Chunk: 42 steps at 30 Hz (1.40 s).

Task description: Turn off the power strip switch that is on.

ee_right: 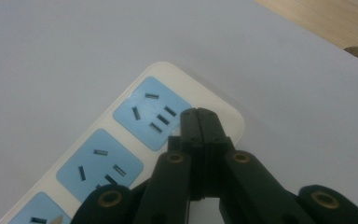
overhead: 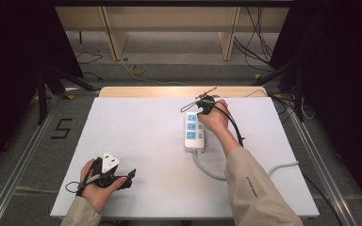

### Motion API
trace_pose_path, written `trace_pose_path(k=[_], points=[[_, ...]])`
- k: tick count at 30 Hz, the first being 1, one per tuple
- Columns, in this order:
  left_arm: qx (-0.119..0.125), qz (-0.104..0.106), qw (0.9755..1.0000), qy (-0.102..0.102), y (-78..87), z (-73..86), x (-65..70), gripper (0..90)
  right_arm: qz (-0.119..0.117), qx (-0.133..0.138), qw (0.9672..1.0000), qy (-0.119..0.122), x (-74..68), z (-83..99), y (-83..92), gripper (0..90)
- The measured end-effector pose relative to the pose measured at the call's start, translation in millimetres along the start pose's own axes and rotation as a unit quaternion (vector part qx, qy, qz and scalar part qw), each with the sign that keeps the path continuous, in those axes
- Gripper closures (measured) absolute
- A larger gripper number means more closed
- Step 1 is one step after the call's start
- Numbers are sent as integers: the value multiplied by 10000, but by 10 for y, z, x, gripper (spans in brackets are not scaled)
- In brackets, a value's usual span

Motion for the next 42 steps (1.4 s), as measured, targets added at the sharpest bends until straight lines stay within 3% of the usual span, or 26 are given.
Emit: trace_pose_path(k=[30,42], points=[[-10,-1,10000,-2,-5,5,3,117,40,-27,10000,-43,-33,2,-7,900],[0,-25,10000,21,-9,4,7,117,116,215,9997,-76,-17,38,83,900]])
Point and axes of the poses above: each handheld gripper's, and its own axes: y roughly backward along the jaws, z roughly out of its underside, x roughly to its right, the point moved 3 cm from there along -y, roughly forward along the jaws, and after that the axes turned 5 degrees about x, right-handed, at the moved point
